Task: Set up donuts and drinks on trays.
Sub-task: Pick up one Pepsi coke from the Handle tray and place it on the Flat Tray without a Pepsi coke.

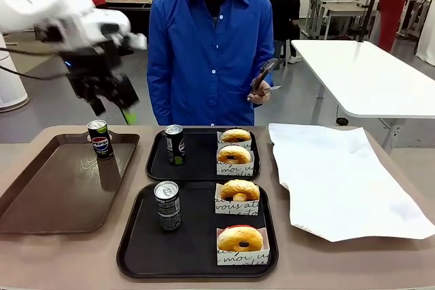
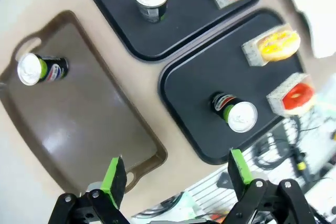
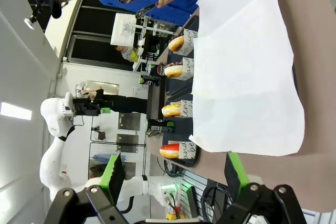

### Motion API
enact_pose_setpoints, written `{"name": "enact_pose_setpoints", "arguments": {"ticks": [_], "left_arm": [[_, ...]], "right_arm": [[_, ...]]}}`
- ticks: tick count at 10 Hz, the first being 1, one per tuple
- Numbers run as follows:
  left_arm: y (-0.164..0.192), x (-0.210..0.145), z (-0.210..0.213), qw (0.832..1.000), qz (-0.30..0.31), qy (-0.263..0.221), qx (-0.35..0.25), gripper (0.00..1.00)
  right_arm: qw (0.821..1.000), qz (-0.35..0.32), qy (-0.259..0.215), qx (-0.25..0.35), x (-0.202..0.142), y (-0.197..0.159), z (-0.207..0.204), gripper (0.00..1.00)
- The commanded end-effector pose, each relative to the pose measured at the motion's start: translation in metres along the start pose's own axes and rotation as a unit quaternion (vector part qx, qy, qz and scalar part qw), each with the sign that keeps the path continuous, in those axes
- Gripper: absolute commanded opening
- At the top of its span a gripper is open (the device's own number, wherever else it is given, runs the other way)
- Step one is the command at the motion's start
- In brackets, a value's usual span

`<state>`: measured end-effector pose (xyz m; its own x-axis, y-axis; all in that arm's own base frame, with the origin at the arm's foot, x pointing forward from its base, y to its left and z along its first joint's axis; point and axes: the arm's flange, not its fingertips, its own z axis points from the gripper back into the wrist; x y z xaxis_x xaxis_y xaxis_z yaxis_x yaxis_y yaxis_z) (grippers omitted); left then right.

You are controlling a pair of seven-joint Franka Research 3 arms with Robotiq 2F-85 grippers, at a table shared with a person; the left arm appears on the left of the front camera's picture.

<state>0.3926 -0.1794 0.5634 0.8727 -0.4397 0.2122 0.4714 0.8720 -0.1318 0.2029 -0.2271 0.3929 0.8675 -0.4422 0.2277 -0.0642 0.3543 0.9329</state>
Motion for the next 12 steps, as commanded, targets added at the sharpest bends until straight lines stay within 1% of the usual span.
{"name": "enact_pose_setpoints", "arguments": {"ticks": [1, 2, 3, 4, 5, 6, 7, 8, 10, 12], "left_arm": [[0.090, -0.055, 0.053, 0.982, 0.102, -0.120, -0.105, 1.00], [0.127, -0.086, 0.064, 0.968, 0.134, -0.168, -0.131, 1.00], [0.166, -0.114, 0.069, 0.955, 0.167, -0.195, -0.151, 1.00], [0.207, -0.137, 0.072, 0.936, 0.206, -0.209, -0.195, 1.00], [0.245, -0.164, 0.069, 0.910, 0.248, -0.207, -0.258, 1.00], [0.265, -0.188, 0.062, 0.886, 0.284, -0.191, -0.312, 1.00], [0.283, -0.203, 0.056, 0.874, 0.285, -0.171, -0.356, 1.00], [0.301, -0.215, 0.050, 0.860, 0.280, -0.165, -0.392, 1.00], [0.336, -0.231, 0.033, 0.838, 0.300, -0.140, -0.433, 1.00], [0.354, -0.255, 0.017, 0.830, 0.319, -0.164, -0.427, 1.00]], "right_arm": [[1.000, 0.010, -0.009, 0.011, 0.001, 0.001, -0.002, 1.00], [1.000, 0.010, -0.009, 0.011, 0.001, 0.001, -0.002, 1.00], [1.000, 0.010, -0.009, 0.011, 0.001, 0.001, -0.002, 1.00], [1.000, 0.010, -0.009, 0.011, 0.001, 0.001, -0.002, 1.00], [1.000, 0.010, -0.009, 0.011, 0.001, 0.001, -0.002, 1.00], [1.000, 0.010, -0.009, 0.011, 0.001, 0.001, -0.002, 1.00], [1.000, 0.010, -0.009, 0.011, 0.001, 0.001, -0.002, 1.00], [1.000, 0.010, -0.009, 0.011, 0.001, 0.001, -0.002, 1.00], [1.000, 0.010, -0.009, 0.011, 0.001, 0.001, -0.002, 1.00], [1.000, 0.010, -0.009, 0.011, 0.001, 0.001, -0.002, 1.00]]}}
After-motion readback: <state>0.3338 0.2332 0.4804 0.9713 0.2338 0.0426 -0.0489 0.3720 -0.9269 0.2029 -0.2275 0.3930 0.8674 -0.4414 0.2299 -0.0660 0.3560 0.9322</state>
